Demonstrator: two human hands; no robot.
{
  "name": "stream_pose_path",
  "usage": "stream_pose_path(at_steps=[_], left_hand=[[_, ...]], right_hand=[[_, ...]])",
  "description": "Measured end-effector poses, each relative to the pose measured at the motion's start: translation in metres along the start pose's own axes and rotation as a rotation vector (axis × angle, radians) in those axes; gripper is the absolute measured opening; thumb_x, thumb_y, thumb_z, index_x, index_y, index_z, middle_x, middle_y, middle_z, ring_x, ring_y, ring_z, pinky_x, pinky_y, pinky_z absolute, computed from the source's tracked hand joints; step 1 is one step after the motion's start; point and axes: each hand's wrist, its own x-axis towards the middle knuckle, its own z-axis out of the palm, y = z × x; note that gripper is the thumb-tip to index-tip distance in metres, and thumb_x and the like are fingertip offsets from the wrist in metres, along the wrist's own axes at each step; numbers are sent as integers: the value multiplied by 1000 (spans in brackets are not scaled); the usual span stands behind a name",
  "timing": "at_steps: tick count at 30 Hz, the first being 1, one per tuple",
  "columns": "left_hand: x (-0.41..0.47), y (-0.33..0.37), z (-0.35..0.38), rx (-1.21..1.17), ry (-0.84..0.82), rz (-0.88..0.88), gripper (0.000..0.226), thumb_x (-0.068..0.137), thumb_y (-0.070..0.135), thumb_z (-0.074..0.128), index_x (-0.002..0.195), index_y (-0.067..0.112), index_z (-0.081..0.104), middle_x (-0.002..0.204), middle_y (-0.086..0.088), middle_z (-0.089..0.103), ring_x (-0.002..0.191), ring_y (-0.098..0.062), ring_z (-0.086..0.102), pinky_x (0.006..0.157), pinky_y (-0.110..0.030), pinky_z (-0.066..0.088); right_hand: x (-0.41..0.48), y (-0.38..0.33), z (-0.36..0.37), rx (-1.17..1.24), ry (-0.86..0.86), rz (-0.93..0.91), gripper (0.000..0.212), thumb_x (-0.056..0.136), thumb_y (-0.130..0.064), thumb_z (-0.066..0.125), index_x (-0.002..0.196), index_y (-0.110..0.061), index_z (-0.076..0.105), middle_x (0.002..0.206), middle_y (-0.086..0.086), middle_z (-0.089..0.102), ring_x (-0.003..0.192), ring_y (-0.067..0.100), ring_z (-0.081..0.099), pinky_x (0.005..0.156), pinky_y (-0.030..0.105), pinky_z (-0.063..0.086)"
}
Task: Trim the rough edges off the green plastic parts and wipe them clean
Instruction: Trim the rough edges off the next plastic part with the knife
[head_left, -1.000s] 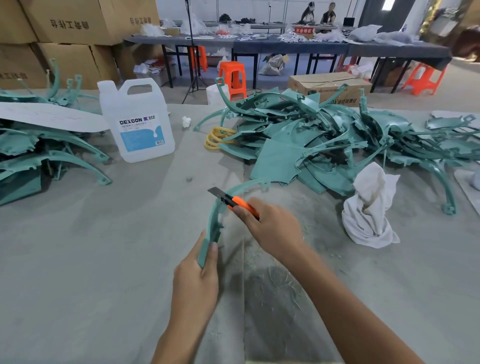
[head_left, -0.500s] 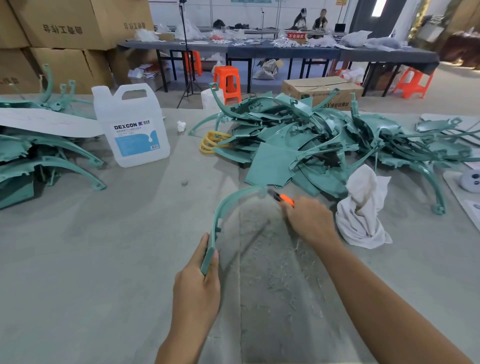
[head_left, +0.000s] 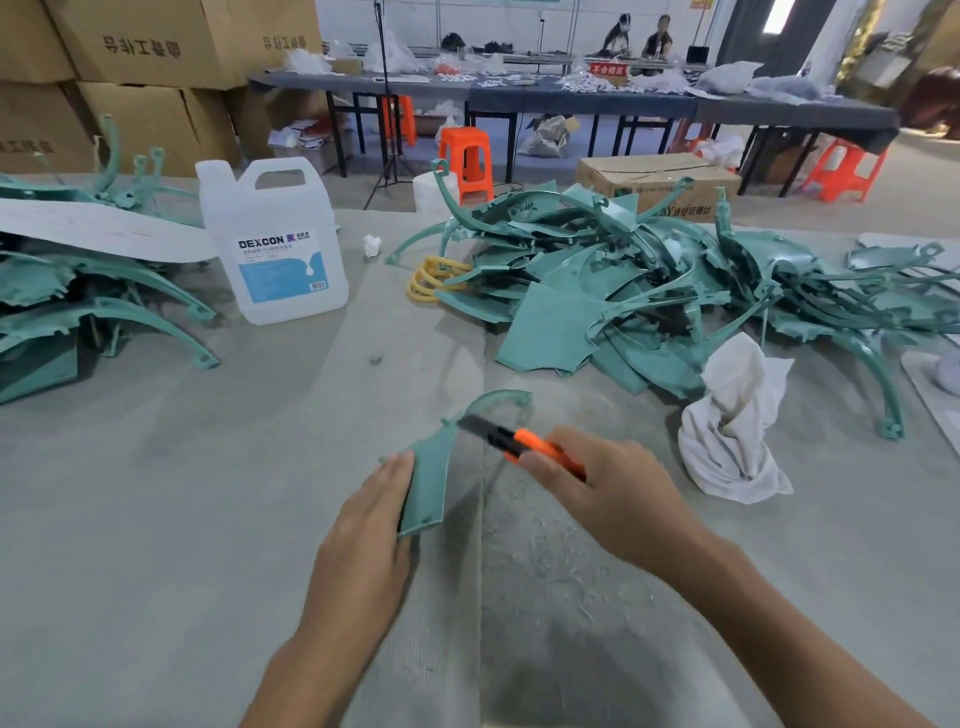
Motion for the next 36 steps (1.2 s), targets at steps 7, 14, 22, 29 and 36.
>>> stream_pose_path(at_steps=[7,14,22,29,36], left_hand=[[-2,-13,10,-36,0,-22,74,95,3,54,157,31,24,163,3,26,150,-17,27,120,-27,19],[-8,-14,17,-11,4,-10,76,95,3,55,159,26,22,165,6,20,152,-15,21,121,-28,18],[-7,-16,19,-35,23,-25,72,97,3,52,158,26,24,164,5,24,152,-15,23,118,-24,16],[-7,-16,17,-50,32,-29,71,98,6,50,159,29,22,164,8,22,152,-13,22,116,-19,12],[-10,-14,4,-141,71,-35,65,98,12,50,154,41,31,151,30,27,143,-4,35,116,-23,27]], right_hand=[[-29,-16,13,-111,-105,-128,63,86,-83,14,86,-30,48,59,-5,53,49,12,50,47,25,34],[21,5,17,-152,-14,-13,62,85,-82,13,78,-30,47,59,-7,55,46,7,51,48,24,43],[87,56,40,-220,51,233,50,101,-65,36,76,-24,48,69,-3,55,62,14,54,54,30,39],[96,72,39,-379,42,349,49,104,-57,38,97,-13,60,90,9,65,85,32,63,67,37,43],[87,73,33,-121,77,443,54,101,-58,37,85,-11,57,82,9,66,80,30,65,78,44,57]])
